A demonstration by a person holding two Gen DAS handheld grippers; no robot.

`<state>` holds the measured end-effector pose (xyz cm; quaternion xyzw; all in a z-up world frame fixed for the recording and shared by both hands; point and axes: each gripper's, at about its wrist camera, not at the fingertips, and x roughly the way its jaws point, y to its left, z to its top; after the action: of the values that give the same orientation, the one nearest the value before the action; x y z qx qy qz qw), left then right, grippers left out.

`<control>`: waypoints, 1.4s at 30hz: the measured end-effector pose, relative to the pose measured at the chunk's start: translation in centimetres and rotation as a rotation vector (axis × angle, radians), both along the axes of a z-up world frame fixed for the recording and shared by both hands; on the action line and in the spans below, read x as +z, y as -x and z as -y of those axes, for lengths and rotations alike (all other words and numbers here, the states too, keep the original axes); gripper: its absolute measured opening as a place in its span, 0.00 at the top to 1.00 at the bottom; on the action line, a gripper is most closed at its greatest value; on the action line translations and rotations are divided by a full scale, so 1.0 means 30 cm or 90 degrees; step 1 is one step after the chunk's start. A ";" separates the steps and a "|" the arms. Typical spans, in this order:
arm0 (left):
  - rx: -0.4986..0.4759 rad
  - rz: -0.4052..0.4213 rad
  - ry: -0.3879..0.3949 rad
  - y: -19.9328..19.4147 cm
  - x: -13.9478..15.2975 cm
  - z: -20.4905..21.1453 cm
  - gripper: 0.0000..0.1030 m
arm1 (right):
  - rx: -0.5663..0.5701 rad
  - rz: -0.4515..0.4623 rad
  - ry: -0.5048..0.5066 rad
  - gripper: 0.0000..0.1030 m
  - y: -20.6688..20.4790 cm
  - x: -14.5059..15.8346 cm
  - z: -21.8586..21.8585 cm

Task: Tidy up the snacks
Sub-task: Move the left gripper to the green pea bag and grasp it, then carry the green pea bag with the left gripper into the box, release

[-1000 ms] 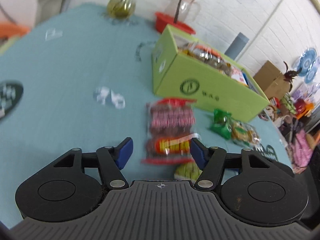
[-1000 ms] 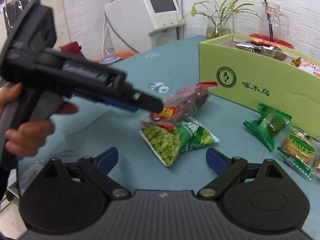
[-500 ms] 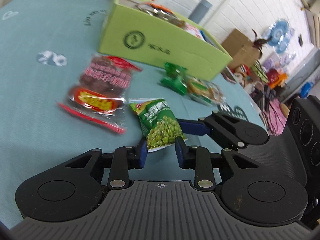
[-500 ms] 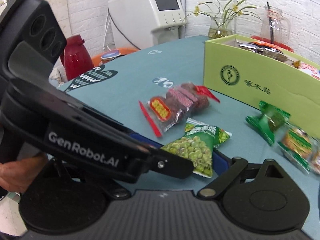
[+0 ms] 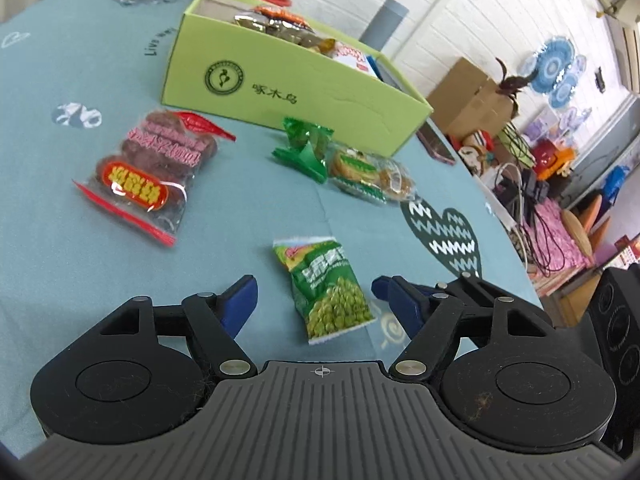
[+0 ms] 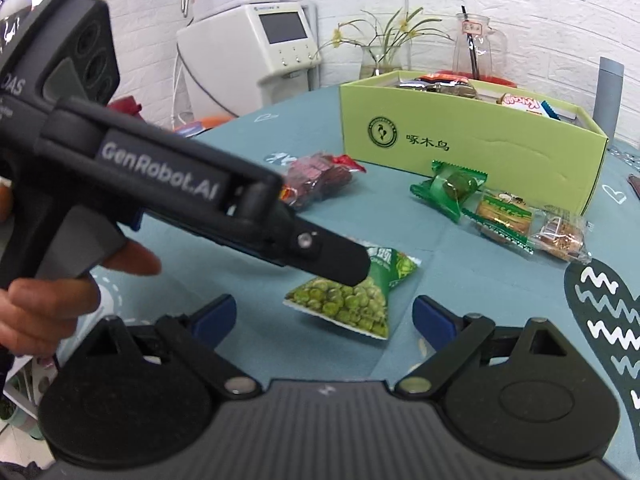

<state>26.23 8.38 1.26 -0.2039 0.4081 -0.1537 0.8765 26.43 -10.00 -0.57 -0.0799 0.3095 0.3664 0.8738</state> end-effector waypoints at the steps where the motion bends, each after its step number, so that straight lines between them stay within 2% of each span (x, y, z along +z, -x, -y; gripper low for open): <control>1: -0.002 -0.005 0.000 -0.013 -0.004 0.006 0.48 | -0.002 0.002 0.001 0.09 -0.004 -0.004 -0.005; 4: -0.015 -0.023 -0.013 -0.043 -0.028 0.033 0.60 | -0.004 0.005 -0.001 0.09 -0.017 -0.006 -0.020; 5: -0.016 -0.021 -0.015 -0.046 -0.035 0.039 0.61 | 0.000 0.009 0.003 0.10 -0.021 -0.007 -0.023; 7: -0.018 -0.008 -0.027 -0.042 -0.038 0.048 0.65 | 0.004 0.006 0.014 0.18 -0.034 -0.021 -0.036; 8: -0.018 -0.006 -0.032 -0.038 -0.041 0.050 0.76 | 0.002 0.015 0.014 0.21 -0.029 -0.029 -0.039; 10: -0.021 -0.007 -0.032 -0.029 -0.049 0.054 0.88 | -0.002 0.022 0.026 0.34 -0.019 -0.022 -0.046; 11: -0.016 -0.011 -0.028 -0.025 -0.047 0.053 0.91 | -0.006 0.017 0.020 0.35 -0.019 -0.013 -0.042; 13: -0.009 -0.008 -0.019 -0.022 -0.031 0.050 0.92 | -0.006 0.014 0.002 0.35 -0.020 0.008 -0.028; 20: -0.008 0.039 -0.004 -0.087 0.080 0.061 0.91 | -0.022 0.065 -0.017 0.30 -0.073 0.099 -0.018; 26: 0.011 0.071 0.014 -0.249 0.183 0.000 0.90 | -0.009 0.126 -0.003 0.27 -0.219 0.189 -0.086; 32: 0.017 0.129 -0.014 -0.468 0.301 -0.012 0.90 | -0.027 0.178 -0.003 0.24 -0.443 0.282 -0.132; 35: 0.018 0.130 -0.005 -0.588 0.309 -0.005 0.90 | -0.045 0.168 -0.009 0.22 -0.559 0.296 -0.130; 38: 0.016 0.115 -0.017 -0.687 0.281 0.007 0.89 | -0.055 0.135 -0.012 0.23 -0.656 0.270 -0.123; 41: 0.003 0.102 -0.036 -0.737 0.245 0.018 0.86 | -0.059 0.117 -0.007 0.21 -0.699 0.238 -0.128; 42: 0.001 0.104 -0.050 -0.742 0.241 0.022 0.85 | -0.059 0.119 -0.008 0.18 -0.703 0.234 -0.133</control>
<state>48.49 7.73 8.50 -0.1566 0.3404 -0.1529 0.9145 47.52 -6.00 6.45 -0.0940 0.2279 0.3187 0.9152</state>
